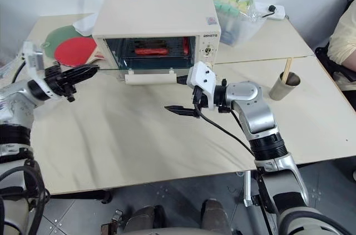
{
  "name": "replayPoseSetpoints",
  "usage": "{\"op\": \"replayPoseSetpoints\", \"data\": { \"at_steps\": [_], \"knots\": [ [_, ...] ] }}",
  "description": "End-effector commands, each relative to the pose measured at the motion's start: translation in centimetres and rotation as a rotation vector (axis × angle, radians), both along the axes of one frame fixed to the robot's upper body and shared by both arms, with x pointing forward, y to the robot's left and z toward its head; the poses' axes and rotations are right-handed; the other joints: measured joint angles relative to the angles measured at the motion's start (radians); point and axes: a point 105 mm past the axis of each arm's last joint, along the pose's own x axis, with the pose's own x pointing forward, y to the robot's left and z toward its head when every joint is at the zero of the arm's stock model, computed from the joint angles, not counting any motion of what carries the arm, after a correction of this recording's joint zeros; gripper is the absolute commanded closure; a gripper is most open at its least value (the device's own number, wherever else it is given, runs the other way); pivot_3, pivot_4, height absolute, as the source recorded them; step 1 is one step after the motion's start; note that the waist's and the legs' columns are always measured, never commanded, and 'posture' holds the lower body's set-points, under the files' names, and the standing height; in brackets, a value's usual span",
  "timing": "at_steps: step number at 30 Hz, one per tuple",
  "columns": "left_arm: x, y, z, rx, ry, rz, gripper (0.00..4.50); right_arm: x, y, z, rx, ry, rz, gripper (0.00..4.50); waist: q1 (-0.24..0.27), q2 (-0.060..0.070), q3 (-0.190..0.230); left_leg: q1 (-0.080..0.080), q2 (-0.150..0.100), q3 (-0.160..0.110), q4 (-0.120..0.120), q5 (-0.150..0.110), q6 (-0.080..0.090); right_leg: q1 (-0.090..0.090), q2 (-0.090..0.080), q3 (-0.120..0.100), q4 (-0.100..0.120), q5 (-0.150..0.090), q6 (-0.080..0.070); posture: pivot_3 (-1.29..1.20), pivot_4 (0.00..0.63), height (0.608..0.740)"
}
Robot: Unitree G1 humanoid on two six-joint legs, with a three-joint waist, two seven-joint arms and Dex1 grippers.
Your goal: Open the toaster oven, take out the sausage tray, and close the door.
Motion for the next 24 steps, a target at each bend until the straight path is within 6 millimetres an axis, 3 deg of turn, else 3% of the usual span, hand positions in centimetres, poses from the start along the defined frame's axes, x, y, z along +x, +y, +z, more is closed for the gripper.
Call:
{"op": "replayPoseSetpoints", "data": {
  "at_steps": [1, 9, 16, 19, 21, 24],
  "knots": [
    [0.7, -0.5, 0.7, 0.025, -0.005, -0.010, 4.45, -1.9, 1.3, 1.4, 0.023, -0.052, 0.079, 0.00, -0.001, 0.000, 0.000, 0.000, 0.000, 0.000, 0.000, 0.000, 0.000, 0.000, 0.000, 0.000, 0.000, 0.000, 0.000, 0.00, 0.150, 0.740],
    [1.0, -2.1, -0.7, 0.111, 0.067, -0.092, 4.45, -3.7, 0.2, -0.5, -0.068, 0.036, 0.068, 0.00, 0.001, 0.000, 0.000, 0.000, 0.000, -0.001, 0.001, 0.000, 0.000, -0.001, 0.000, -0.001, 0.001, 0.000, 0.000, 0.00, 0.150, 0.740],
    [1.0, -2.4, -0.9, 0.134, 0.075, -0.107, 4.45, -7.0, -2.0, -2.7, -0.252, 0.171, 0.119, 0.00, 0.007, -0.002, 0.001, 0.000, 0.000, -0.001, 0.002, 0.000, 0.000, -0.001, 0.000, -0.001, 0.001, 0.000, 0.000, 0.00, 0.150, 0.740],
    [0.9, -2.9, -1.6, 0.158, 0.093, -0.131, 4.45, -9.2, -3.7, -3.9, -0.412, 0.209, 0.188, 0.00, 0.025, -0.002, 0.001, -0.001, 0.000, -0.001, 0.003, 0.000, 0.000, 0.000, 0.000, -0.001, 0.001, 0.000, 0.000, 0.00, 0.150, 0.740],
    [0.8, -3.2, -2.3, 0.179, 0.120, -0.152, 4.45, -10.2, -4.3, -3.6, -0.410, 0.246, 0.228, 0.00, 0.033, -0.005, 0.001, -0.001, 0.000, -0.001, 0.005, -0.001, 0.001, 0.001, 0.000, 0.000, 0.000, 0.000, 0.000, 0.00, 0.150, 0.740],
    [0.4, -3.7, -4.0, 0.237, 0.173, -0.184, 4.45, -10.1, -4.1, -1.9, -0.347, 0.240, 0.218, 0.00, 0.047, -0.006, 0.002, -0.001, 0.000, 0.000, 0.008, -0.001, 0.001, 0.002, 0.000, 0.000, -0.001, 0.000, 0.000, 0.00, 0.150, 0.740]
  ]
}}
